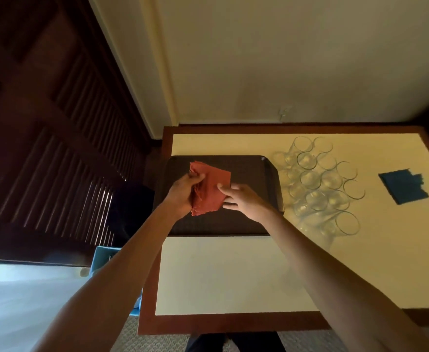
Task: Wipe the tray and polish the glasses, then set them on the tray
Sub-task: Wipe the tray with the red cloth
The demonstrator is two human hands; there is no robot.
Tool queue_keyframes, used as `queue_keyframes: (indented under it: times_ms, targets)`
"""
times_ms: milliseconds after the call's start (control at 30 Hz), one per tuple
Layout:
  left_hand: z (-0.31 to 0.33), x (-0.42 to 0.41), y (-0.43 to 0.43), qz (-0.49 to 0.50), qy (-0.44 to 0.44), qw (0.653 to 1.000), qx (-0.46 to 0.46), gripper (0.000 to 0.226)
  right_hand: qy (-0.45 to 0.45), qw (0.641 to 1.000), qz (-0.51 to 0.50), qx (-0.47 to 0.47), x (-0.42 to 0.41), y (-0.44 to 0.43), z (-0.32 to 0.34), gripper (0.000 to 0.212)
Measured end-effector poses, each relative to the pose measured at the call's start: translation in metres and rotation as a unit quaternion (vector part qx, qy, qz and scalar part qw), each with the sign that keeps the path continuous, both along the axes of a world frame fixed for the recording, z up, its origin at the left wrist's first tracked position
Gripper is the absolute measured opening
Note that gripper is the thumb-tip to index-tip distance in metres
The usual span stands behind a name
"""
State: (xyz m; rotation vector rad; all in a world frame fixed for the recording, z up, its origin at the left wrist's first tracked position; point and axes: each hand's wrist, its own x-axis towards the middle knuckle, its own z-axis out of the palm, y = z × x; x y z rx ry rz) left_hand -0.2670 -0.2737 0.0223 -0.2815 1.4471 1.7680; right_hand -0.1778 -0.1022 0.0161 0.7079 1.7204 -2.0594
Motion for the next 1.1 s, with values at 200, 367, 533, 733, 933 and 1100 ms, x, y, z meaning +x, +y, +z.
queue_keyframes:
  times_ms: [200, 367, 533, 733, 933, 1100]
  targets:
    - [0.033, 0.014, 0.044, -0.071, 0.119, 0.986, -0.09, 0.031, 0.091, 0.99, -0.059, 0.088, 0.021, 0.025, 0.041, 0.028]
    - [0.07, 0.033, 0.104, -0.129, 0.159, 0.972, -0.118, 0.032, 0.132, 0.943, -0.102, 0.289, 0.044, 0.077, 0.065, 0.036]
    - [0.093, 0.066, 0.187, -0.137, 0.207, 0.962, -0.112, 0.031, 0.165, 0.915, -0.157, 0.332, 0.077, 0.153, 0.082, 0.038]
    - [0.106, 0.127, 0.307, -0.144, 0.242, 0.956, -0.088, 0.037, 0.185, 0.879, -0.209, 0.387, 0.136, 0.272, 0.087, 0.029]
    - [0.074, 0.201, 0.417, -0.156, 0.229, 0.952, -0.13, 0.045, 0.138, 0.877, -0.214, 0.407, 0.205, 0.381, 0.046, 0.028]
    - [0.035, 0.245, 0.47, -0.172, 0.16, 0.96, -0.154, 0.045, 0.075, 0.886, -0.186, 0.419, 0.249, 0.429, -0.002, 0.031]
